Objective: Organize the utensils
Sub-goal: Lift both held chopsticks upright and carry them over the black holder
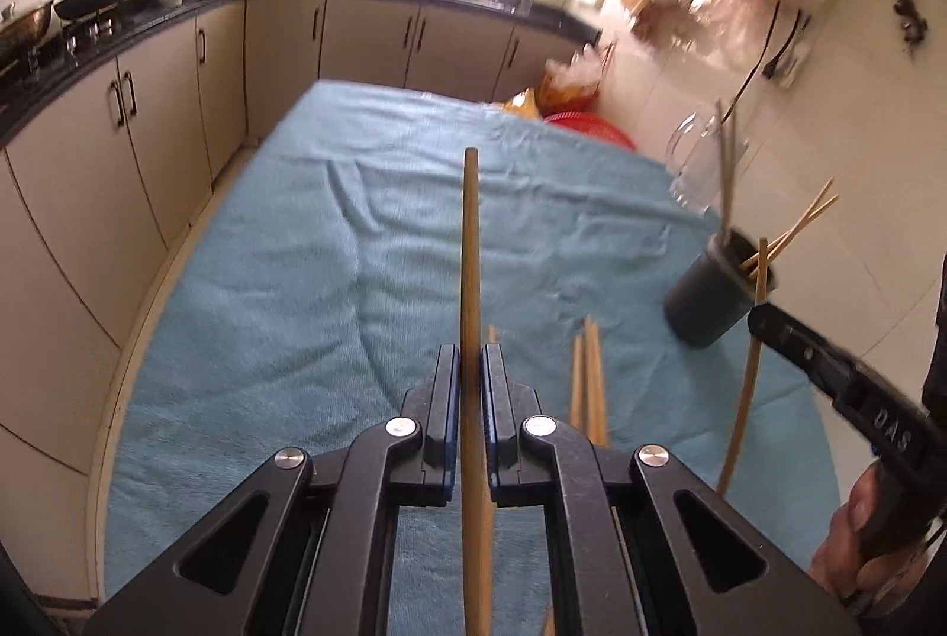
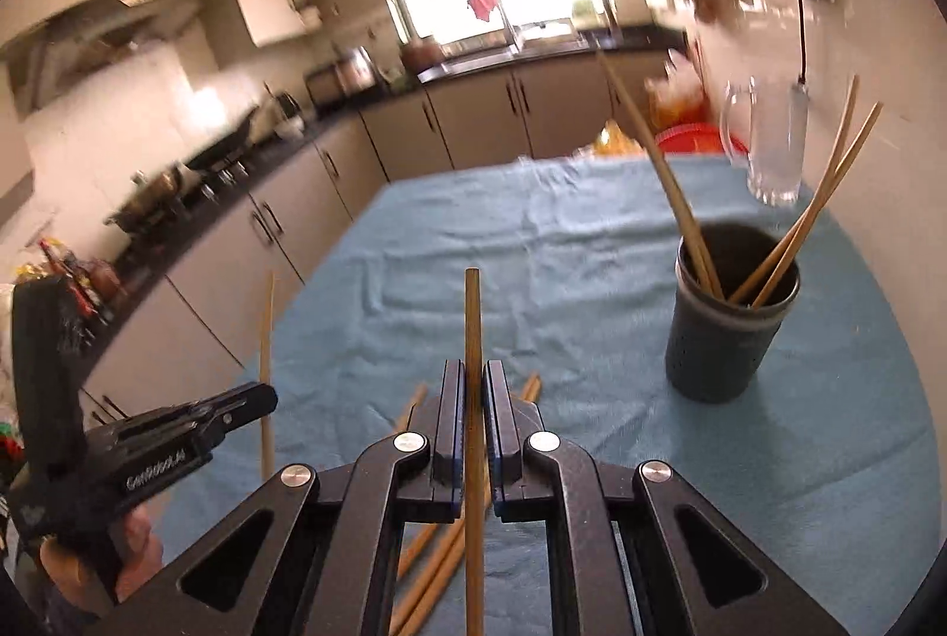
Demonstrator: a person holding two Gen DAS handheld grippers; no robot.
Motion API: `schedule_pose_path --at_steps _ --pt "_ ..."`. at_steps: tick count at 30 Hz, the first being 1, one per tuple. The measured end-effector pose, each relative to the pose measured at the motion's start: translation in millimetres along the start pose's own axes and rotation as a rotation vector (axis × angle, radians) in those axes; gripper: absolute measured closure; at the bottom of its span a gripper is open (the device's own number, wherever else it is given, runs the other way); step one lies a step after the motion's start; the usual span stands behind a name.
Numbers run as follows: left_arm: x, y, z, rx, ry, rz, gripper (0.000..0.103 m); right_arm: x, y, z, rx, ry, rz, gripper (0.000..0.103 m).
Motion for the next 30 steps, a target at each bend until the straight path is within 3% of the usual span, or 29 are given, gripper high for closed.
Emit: schedule_pose_path --at_steps 7,30 --pt "9 -24 -8 -0.009 0.009 -0.044 0.096 -2 -36 7 0.044 -0.008 -0.117 0.096" --pt "10 -35 -22 -0.013 0.033 -0.057 0.096 7 -65 -12 0.052 0.05 -0.187 0.096"
Point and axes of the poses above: each gripper's, at about its wrist camera, not at the fingertips, and y roughly the way its jaws point, z to its left, x to its top, the point moved 3 cm from there along y, roughly the way its jaws point, and after that the axes turned 2 degrees about y, right-handed, at the moved point
